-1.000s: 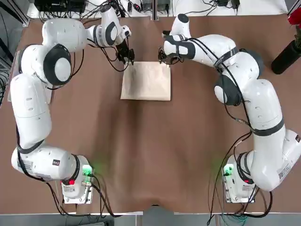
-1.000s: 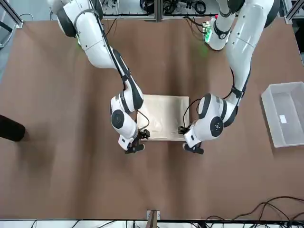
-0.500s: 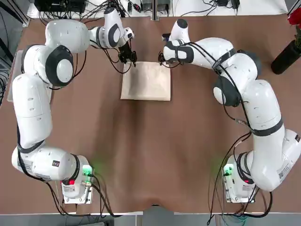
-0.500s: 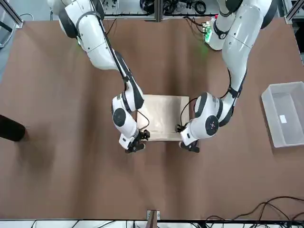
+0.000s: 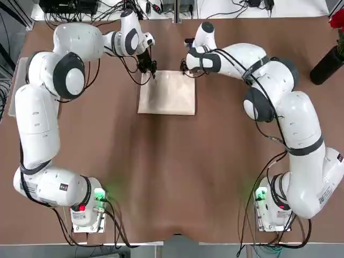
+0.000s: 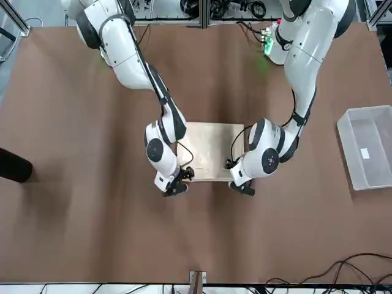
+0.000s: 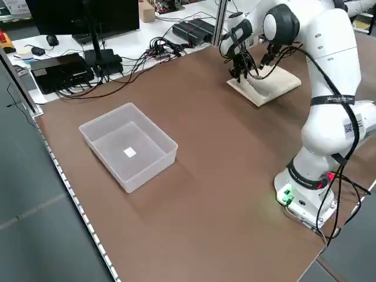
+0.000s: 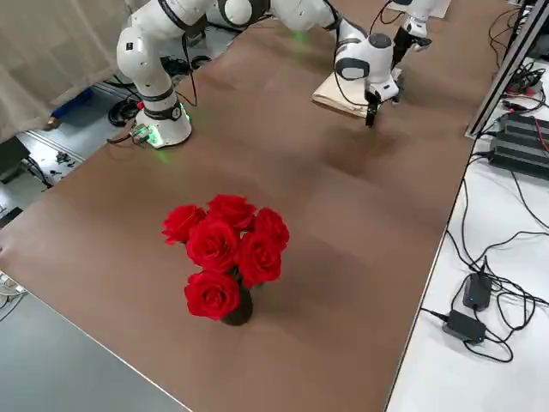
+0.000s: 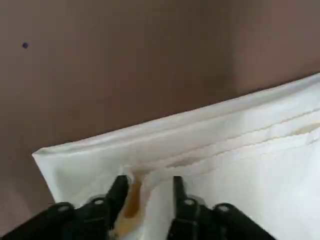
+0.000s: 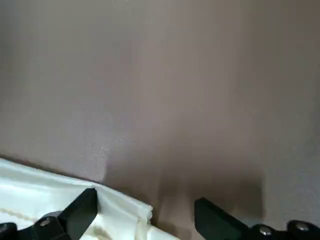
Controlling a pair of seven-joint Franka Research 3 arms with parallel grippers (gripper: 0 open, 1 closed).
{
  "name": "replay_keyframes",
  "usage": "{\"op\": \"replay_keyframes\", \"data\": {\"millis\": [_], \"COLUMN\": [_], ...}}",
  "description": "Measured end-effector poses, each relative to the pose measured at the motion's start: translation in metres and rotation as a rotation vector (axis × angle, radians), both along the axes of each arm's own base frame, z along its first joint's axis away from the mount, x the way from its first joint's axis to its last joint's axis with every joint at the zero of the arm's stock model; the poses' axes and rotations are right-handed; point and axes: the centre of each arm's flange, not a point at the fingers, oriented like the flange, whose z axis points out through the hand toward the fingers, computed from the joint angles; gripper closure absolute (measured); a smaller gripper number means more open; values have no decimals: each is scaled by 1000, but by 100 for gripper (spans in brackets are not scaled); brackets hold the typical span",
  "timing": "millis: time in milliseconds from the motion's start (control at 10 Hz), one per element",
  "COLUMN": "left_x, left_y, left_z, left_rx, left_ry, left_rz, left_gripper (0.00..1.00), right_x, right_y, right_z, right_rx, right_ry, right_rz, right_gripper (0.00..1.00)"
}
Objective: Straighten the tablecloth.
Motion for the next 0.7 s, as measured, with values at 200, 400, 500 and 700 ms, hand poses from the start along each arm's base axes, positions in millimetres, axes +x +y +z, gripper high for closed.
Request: {"op": "replay_keyframes", "data": {"millis": [200,400,500,700], "left_x": [0,-1,-1,-5], "left_y": [0,-3,-3,-2], "left_z": [0,0,0,0], "left_rx": [2,2,3,14], "left_ry": [-2,-3,-1,32], "left_rz": [-3,-9,-10,-23], "left_gripper": [79,97,97,97], "right_x": [-1,-1,-1,-2], "right_y": [3,4,4,4], "right_z": [2,2,2,1], "right_rx": [3,4,5,5], "right_ry": [-2,-3,-6,-9], "right_rz": [3,4,4,4], "right_gripper": [24,33,35,35]}}
